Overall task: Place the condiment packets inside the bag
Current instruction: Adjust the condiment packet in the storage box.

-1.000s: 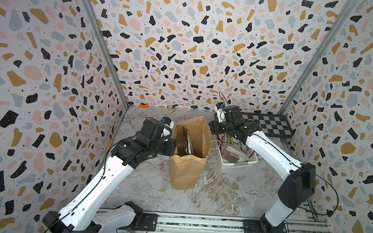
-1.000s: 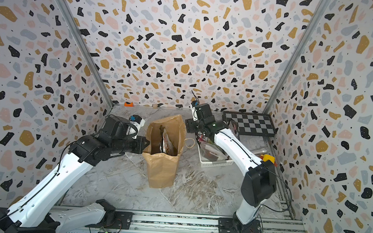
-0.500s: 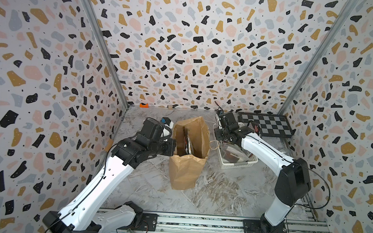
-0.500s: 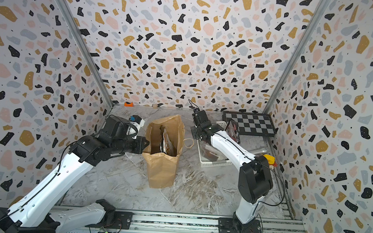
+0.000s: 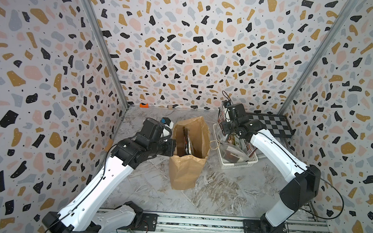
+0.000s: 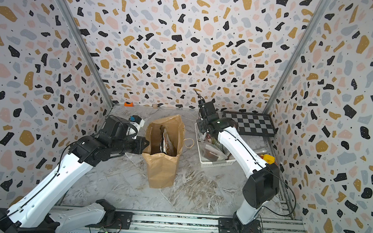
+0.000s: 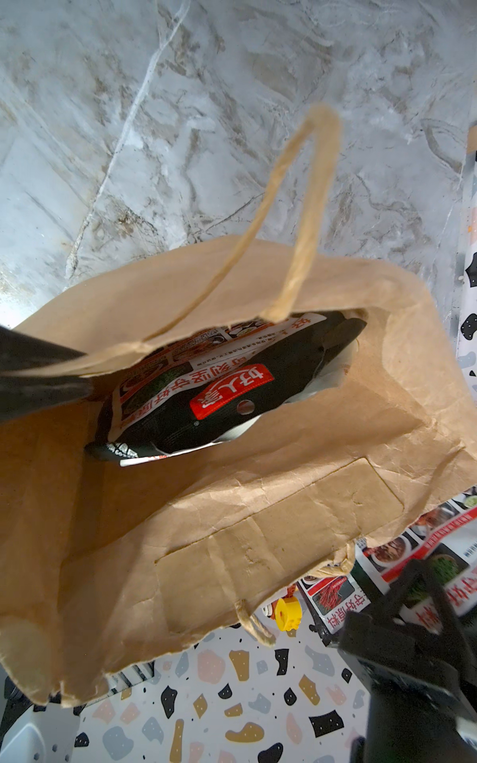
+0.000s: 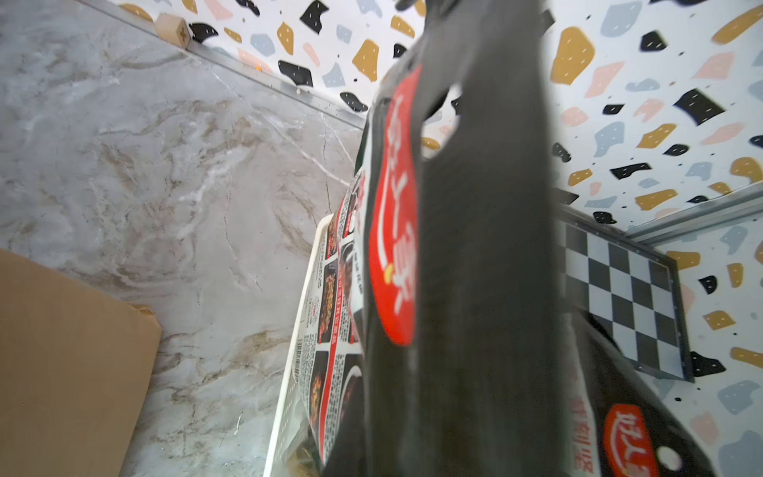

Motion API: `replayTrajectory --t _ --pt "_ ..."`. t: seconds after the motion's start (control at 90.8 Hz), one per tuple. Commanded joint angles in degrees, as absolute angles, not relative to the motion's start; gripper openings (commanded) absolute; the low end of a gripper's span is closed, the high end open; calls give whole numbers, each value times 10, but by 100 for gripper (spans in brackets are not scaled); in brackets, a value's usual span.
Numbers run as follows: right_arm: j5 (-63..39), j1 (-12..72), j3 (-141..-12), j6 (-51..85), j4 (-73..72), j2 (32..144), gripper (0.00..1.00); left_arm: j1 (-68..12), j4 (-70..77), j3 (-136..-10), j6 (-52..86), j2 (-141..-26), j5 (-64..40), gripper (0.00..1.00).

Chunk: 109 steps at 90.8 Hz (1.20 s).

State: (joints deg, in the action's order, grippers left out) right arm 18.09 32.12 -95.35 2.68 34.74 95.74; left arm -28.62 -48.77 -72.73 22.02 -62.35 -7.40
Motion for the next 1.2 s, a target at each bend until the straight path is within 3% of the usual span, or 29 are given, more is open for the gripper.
replayTrajectory --t 0.0,0.463,0.727,0.881,1.057,1.189 --pt "204 316 -1027 12 309 928 0 -287 -472 -721 216 -617 -69 0" --pt "147 260 -1045 54 327 959 0 -287 -472 -721 213 -616 -70 0" --pt "122 217 -984 82 330 944 0 -287 -473 -721 214 -617 -73 0" --pt "98 205 -966 80 332 941 33 -287 -472 -721 214 -619 -72 0" --pt "45 205 -982 66 344 941 52 -287 -472 -722 214 -623 -72 0" --pt "-15 205 -998 62 358 949 58 -287 -472 -722 215 -625 -73 0"
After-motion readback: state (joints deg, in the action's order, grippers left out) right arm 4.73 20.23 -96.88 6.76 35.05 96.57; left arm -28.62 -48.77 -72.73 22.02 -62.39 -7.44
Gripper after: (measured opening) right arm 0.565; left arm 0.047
